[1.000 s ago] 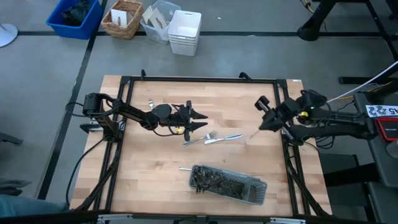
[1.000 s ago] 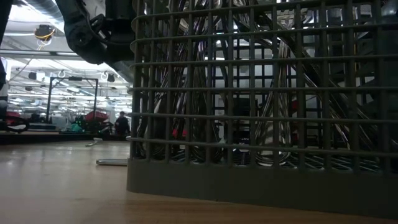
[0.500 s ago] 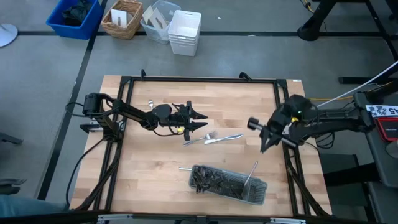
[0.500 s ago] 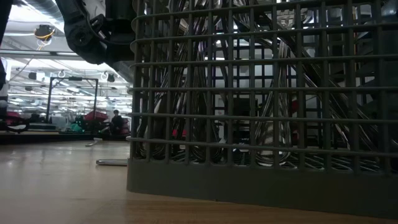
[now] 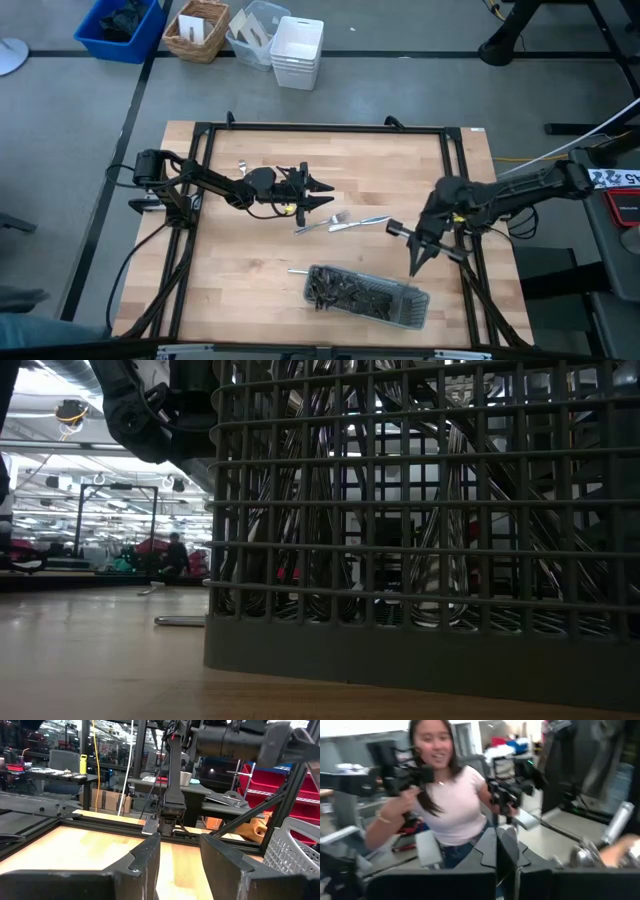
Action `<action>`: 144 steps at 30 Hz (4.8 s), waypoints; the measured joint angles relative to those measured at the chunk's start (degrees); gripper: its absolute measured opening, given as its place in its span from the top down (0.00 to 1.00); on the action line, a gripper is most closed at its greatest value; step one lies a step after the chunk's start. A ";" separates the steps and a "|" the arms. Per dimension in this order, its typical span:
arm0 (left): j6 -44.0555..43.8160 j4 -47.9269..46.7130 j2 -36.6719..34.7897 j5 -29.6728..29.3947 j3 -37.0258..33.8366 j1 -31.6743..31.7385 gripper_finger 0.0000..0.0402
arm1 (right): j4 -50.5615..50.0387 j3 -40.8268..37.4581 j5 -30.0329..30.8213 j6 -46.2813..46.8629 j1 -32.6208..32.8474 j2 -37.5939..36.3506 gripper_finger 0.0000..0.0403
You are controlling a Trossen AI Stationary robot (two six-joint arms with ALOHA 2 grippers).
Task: Sort silverware
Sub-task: Put the knife into the gray silverware rack, then put the fork into the gray silverware rack
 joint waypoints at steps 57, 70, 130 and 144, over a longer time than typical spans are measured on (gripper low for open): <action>-5.91 -36.12 -17.62 -7.93 0.04 4.51 0.67 | -16.76 0.04 23.88 -9.26 10.34 3.02 0.76; -33.71 -92.12 -42.60 -12.01 0.04 8.83 0.67 | -17.25 0.04 23.88 -9.43 10.34 -8.11 0.76; -38.95 -95.59 -14.25 -21.18 0.00 33.59 0.67 | -47.49 -0.02 67.77 -22.12 10.34 -26.67 0.76; -31.91 -95.64 -14.27 -21.18 0.04 35.80 0.86 | -47.46 -0.02 67.73 -20.22 10.34 -26.67 0.76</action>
